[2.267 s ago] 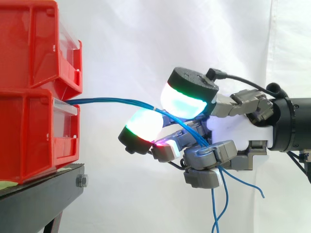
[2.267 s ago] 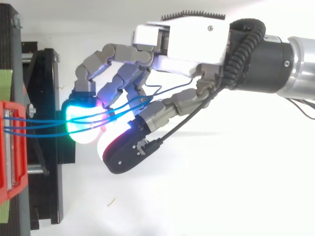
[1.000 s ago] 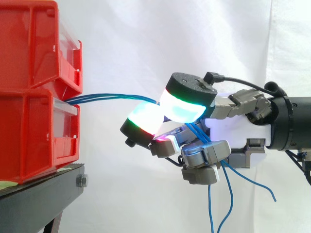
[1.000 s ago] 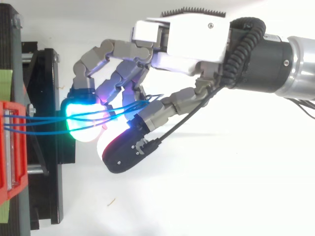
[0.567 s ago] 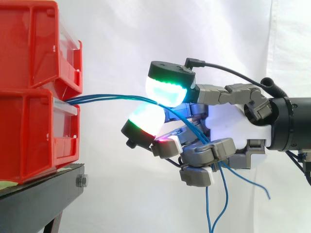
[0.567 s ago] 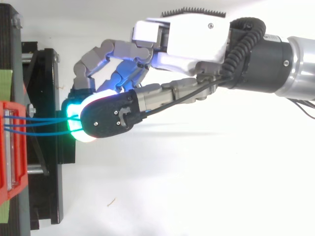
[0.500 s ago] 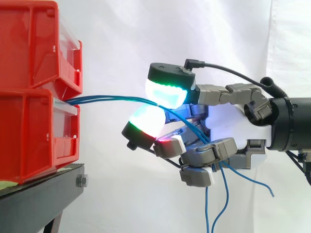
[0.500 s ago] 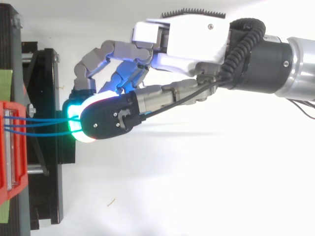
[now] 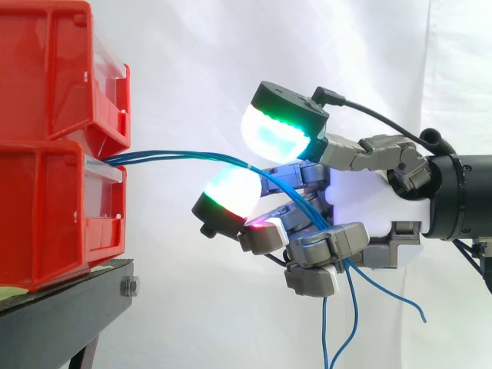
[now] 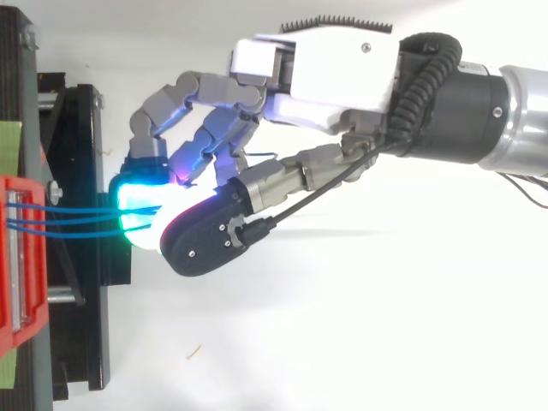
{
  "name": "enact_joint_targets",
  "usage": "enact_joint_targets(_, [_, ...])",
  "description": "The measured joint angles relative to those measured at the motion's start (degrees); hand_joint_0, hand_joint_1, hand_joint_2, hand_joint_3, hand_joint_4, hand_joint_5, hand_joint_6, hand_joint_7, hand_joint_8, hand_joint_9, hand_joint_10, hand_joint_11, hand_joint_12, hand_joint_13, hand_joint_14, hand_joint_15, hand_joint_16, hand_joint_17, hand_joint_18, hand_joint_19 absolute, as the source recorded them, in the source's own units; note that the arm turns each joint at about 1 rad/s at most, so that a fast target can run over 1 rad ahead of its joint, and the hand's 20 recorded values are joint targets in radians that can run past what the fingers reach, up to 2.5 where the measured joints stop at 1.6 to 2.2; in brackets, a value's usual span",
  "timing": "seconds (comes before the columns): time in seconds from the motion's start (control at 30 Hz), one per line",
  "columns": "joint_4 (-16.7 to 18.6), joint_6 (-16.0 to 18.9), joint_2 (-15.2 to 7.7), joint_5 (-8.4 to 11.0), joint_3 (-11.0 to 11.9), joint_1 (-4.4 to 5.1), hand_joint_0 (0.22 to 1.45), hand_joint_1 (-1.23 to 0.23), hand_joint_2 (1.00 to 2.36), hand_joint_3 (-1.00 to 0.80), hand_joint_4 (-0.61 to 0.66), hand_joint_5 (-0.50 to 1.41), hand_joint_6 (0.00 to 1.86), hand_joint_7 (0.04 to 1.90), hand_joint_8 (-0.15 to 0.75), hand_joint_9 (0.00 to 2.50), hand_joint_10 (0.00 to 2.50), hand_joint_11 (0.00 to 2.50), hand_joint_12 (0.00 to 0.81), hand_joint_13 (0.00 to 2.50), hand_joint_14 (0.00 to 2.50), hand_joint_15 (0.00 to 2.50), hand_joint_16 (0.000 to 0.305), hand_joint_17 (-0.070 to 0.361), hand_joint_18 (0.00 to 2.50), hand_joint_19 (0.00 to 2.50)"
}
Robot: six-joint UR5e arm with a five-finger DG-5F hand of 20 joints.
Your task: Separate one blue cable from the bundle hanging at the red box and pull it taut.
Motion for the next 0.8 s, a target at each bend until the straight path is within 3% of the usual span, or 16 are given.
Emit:
enact_joint_targets(0.07, [0.01,-0.01,0.0,0.02,-0.02,0.02,0.57,-0.62,1.0,-0.5,0.14,-0.22,0.89,1.0,0.277,0.89,0.0,1.36,0.307,1.08,0.82,1.63,0.045,0.102,1.01,1.19])
enact_joint_targets(0.3, [0.01,0.0,0.0,0.03,-0.06,0.05,0.63,-0.78,1.02,-0.17,0.07,-0.22,0.91,1.12,0.276,0.91,0.0,1.38,0.303,1.12,0.73,1.68,0.045,0.102,1.04,1.17])
enact_joint_targets(0.4, [0.01,-0.01,-0.01,0.0,-0.07,0.06,0.66,-0.81,1.02,-0.11,0.06,-0.22,0.92,1.11,0.271,0.9,0.0,1.38,0.304,1.14,0.67,1.72,0.045,0.101,1.05,1.16])
enact_joint_targets(0.47, [0.01,-0.02,-0.01,-0.01,-0.07,0.06,0.68,-0.83,1.02,-0.13,0.07,-0.22,0.93,1.08,0.269,0.9,0.0,1.38,0.303,1.14,0.64,1.74,0.045,0.101,1.06,1.15])
enact_joint_targets(0.67, [0.01,-0.02,-0.01,0.01,-0.11,0.08,0.77,-0.87,1.0,-0.49,0.12,-0.21,0.93,1.03,0.266,0.89,0.0,1.35,0.303,1.18,0.51,1.79,0.044,0.1,1.06,1.1])
enact_joint_targets(0.8, [-0.02,0.03,-0.01,0.05,-0.14,0.07,0.64,-0.83,1.0,-0.5,0.16,-0.18,0.93,1.13,0.282,0.93,0.0,1.35,0.311,1.19,0.46,1.81,0.043,0.098,1.07,1.11])
